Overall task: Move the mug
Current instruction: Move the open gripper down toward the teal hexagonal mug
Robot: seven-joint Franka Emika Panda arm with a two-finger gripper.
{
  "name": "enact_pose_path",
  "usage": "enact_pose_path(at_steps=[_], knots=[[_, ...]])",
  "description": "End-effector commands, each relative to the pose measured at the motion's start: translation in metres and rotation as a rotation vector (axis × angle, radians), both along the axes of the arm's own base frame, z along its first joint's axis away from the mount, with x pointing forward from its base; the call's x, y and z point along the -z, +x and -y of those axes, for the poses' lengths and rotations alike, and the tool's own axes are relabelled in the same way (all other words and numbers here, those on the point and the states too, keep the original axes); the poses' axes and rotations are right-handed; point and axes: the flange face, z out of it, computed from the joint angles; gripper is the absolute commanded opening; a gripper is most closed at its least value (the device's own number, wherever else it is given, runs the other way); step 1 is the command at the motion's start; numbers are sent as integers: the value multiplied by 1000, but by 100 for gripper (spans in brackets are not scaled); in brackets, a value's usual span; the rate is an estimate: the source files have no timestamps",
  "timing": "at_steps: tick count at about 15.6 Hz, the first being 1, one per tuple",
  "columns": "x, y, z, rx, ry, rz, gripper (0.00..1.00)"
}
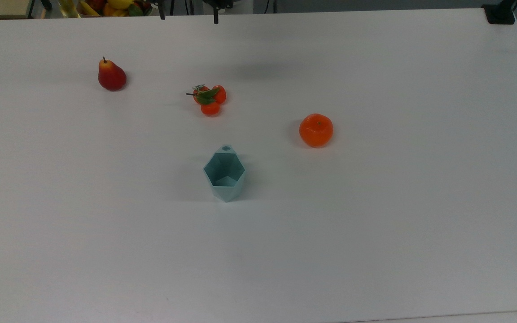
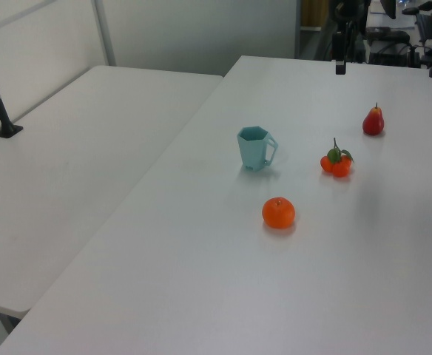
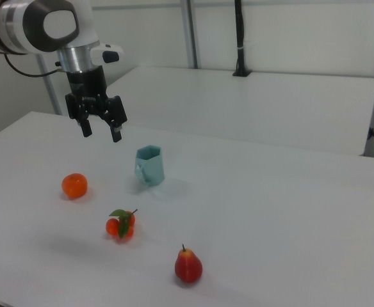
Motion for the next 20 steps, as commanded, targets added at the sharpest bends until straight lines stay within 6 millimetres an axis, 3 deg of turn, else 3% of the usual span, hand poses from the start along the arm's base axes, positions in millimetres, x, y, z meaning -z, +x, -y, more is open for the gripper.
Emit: enact_pose_path(at_steps=[1, 7, 10, 16, 20], knots=[[0, 3, 4, 1, 4, 33, 100], [3, 7, 2, -4, 5, 65, 100], [22, 15, -6, -13, 11, 125, 100], [96, 29, -25, -51, 25, 206, 100], [151, 57, -45, -19, 42, 263, 100]])
